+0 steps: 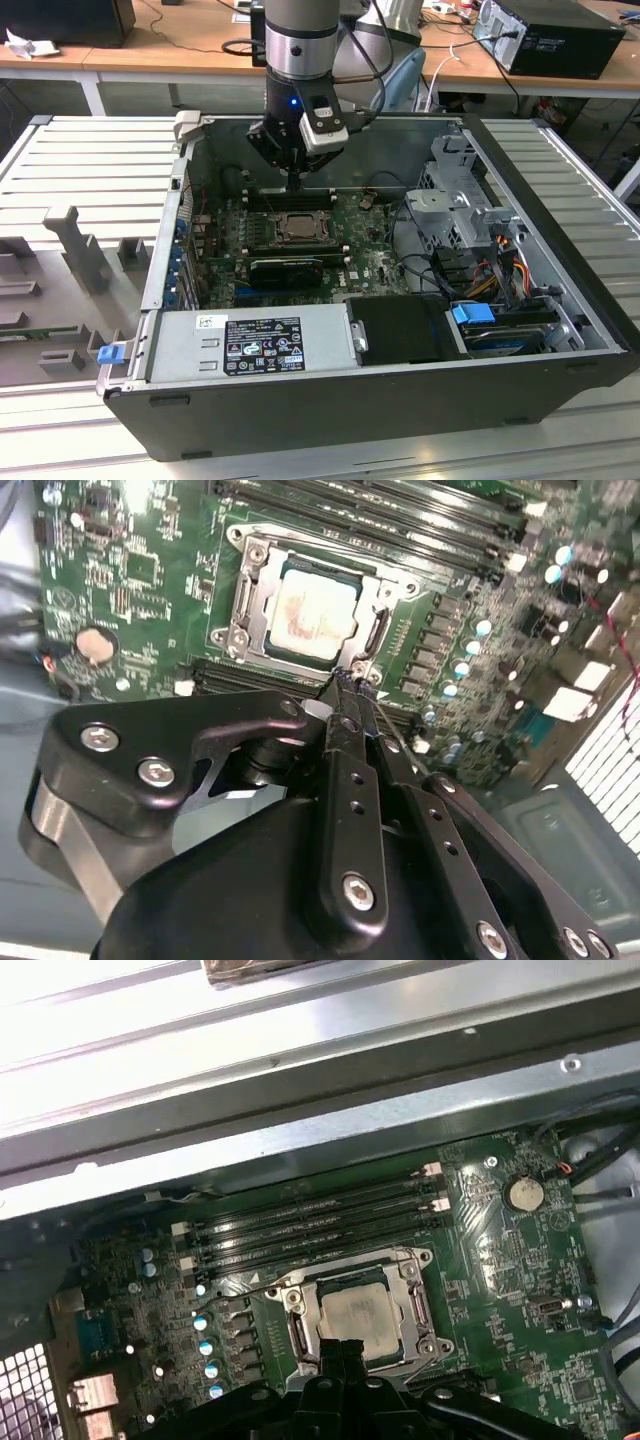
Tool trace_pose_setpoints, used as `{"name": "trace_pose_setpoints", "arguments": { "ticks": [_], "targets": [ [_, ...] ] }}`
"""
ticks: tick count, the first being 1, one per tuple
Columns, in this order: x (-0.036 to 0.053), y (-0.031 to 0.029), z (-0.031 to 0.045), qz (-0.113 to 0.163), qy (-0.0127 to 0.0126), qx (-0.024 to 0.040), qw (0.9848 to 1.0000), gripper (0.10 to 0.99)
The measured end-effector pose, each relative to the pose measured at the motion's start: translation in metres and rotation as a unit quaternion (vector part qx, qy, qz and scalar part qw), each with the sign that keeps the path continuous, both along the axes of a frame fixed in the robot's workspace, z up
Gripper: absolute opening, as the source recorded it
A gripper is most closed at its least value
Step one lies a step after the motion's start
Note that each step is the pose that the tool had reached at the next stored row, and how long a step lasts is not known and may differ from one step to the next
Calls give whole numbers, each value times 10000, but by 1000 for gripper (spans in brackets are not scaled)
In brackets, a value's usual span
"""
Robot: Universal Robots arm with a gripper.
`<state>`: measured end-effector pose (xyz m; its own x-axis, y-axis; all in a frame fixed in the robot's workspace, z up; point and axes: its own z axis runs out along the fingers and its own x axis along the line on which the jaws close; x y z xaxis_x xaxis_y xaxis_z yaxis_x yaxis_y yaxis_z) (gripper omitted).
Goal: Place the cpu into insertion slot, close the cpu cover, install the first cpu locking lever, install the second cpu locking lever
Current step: 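Install the first cpu locking lever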
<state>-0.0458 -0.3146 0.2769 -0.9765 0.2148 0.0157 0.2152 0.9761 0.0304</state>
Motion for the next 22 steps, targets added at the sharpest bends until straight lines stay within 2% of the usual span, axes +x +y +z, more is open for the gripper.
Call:
{"name": "trace_pose_setpoints", "arguments": {
  "ticks": [4,8,10,16,18,21,22],
  "targets": [
    [0,0,0,398,-3,0,9992,106],
    [0,0,0,789,-5,0,9969,106],
    [0,0,-1,1068,-5,0,9943,106],
    [-2,0,0,1556,-5,0,9878,106],
    [-31,0,-2,1603,-6,2,9871,106],
    [-174,0,-3,1603,-24,1,9871,106],
    [-206,2,-7,1578,-25,2,9875,106]
  ]
}}
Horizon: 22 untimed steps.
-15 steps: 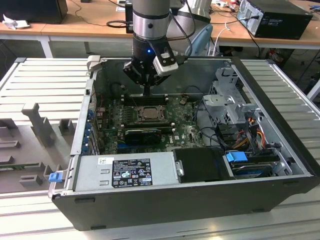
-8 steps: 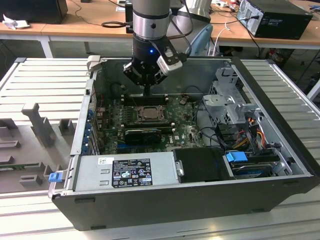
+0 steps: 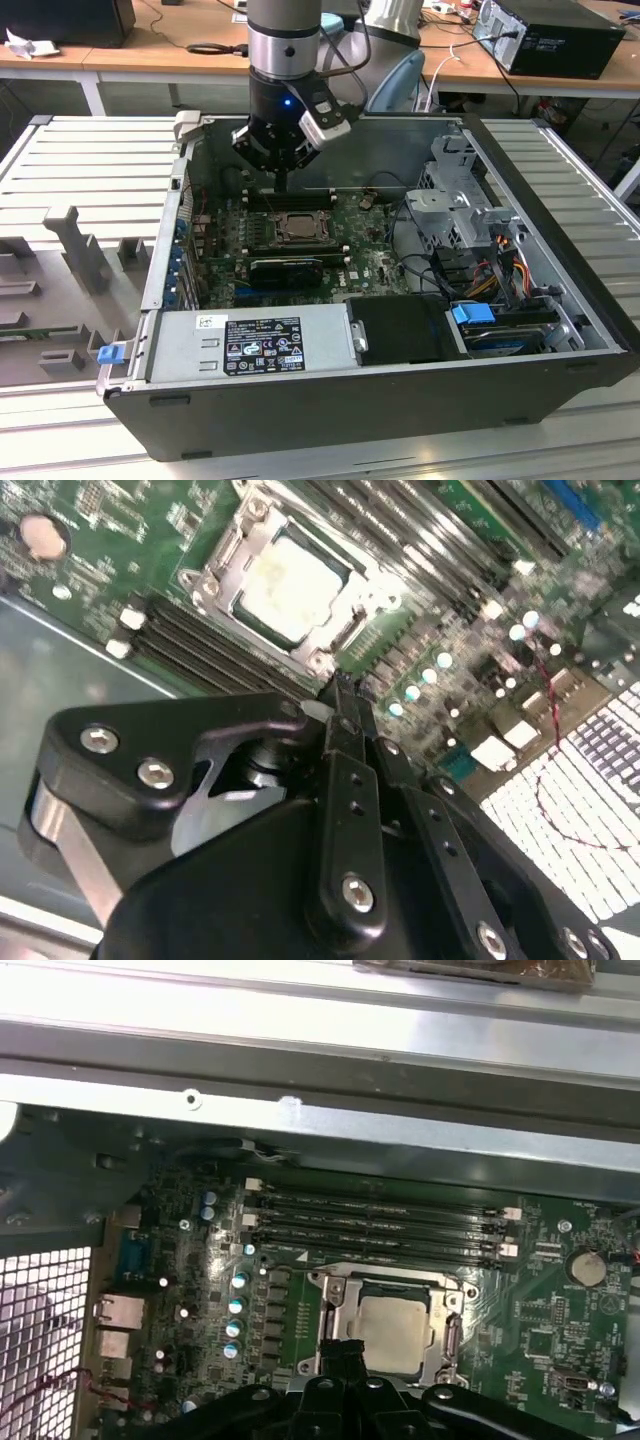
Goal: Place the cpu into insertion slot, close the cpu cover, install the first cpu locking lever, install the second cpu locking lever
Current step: 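Install the first cpu locking lever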
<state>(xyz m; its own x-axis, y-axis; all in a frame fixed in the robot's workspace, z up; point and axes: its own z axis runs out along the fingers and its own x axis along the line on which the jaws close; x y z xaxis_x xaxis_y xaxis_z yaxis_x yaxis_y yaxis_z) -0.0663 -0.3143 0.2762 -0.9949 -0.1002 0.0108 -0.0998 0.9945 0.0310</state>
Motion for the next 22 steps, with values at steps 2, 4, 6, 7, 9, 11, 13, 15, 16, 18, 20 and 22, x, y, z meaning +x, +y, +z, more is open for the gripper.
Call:
{"name": "trace_pose_setpoints", "arguments": {
  "ticks": [2,4,6,7,9,11,13,15,16,18,20,22],
  "targets": [
    [-11,0,-4,-90,0,-1,10000,106],
    [-43,1,-15,-150,0,0,9999,106],
    [-132,0,-38,-149,-1,-1,9999,106],
    [-209,1,-57,-150,-5,-1,9999,106],
    [-379,2,-90,-149,-17,0,9999,106],
    [-438,12,-117,-150,-19,-1,9999,106],
    [-448,42,-133,-150,-19,-1,9999,106],
    [-449,83,-142,-150,-19,1,9999,106],
    [-449,108,-145,-150,-19,2,9999,106],
    [-449,157,-150,-150,-19,2,9999,106],
    [-450,183,-154,-150,-19,2,9999,106],
    [-448,223,-163,-150,-19,2,9999,106]
  ]
}}
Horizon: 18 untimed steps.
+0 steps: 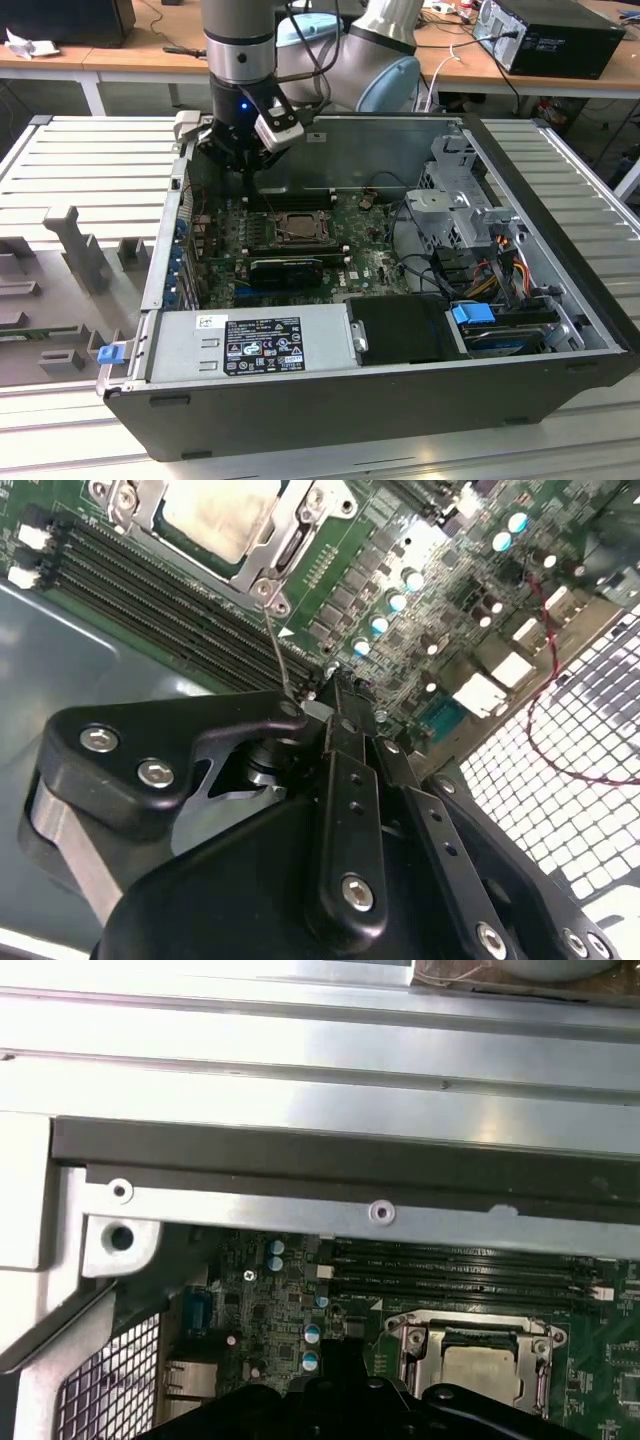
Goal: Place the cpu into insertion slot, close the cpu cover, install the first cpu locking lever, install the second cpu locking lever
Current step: 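Install the first cpu locking lever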
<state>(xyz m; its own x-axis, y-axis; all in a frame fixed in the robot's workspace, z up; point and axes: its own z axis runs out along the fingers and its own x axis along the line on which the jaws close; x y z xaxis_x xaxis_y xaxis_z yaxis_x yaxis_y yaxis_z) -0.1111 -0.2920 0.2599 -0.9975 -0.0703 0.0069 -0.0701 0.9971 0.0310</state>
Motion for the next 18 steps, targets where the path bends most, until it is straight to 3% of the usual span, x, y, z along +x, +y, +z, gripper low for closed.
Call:
{"name": "trace_pose_setpoints", "arguments": {
  "ticks": [3,7,13,18],
  "targets": [
    [37,32,-5,1,0,0,10000,106],
    [247,44,-9,1,0,0,10000,106],
    [345,44,-18,0,1,0,10000,106],
    [477,43,-40,1,0,12,10000,106]
  ]
}}
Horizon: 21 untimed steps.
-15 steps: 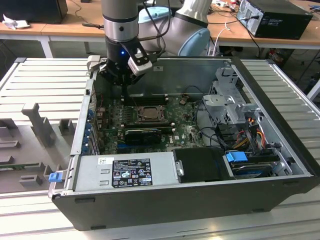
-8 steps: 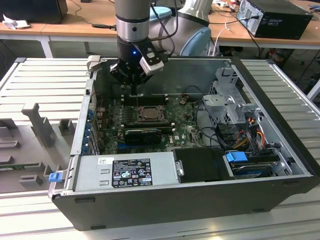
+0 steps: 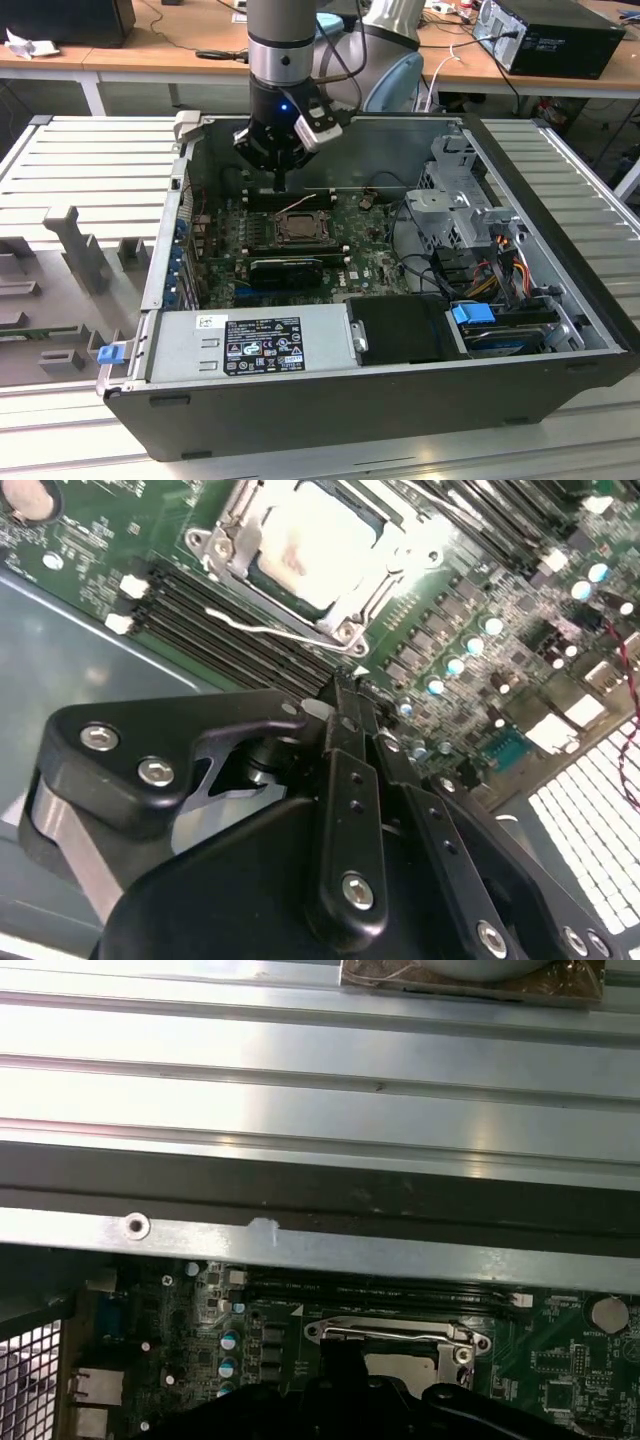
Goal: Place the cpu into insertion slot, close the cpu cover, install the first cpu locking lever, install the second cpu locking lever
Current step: 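Install the first cpu locking lever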
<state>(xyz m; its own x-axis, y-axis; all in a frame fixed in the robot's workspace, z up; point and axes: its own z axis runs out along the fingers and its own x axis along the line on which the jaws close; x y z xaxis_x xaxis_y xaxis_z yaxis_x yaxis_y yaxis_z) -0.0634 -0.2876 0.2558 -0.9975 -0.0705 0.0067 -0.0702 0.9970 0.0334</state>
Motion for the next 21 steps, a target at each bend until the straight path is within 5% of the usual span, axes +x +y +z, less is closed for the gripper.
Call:
{"name": "trace_pose_setpoints", "arguments": {
  "ticks": [1,3,4,14,21],
  "targets": [
    [19,-1,-2,0,1,56,10000,106],
    [49,-2,-7,0,0,270,9996,106],
    [63,-1,-25,0,-1,293,9996,106],
    [292,1,-222,3,-1,292,9996,106],
    [339,12,-289,5,-12,292,9996,106]
  ]
}}
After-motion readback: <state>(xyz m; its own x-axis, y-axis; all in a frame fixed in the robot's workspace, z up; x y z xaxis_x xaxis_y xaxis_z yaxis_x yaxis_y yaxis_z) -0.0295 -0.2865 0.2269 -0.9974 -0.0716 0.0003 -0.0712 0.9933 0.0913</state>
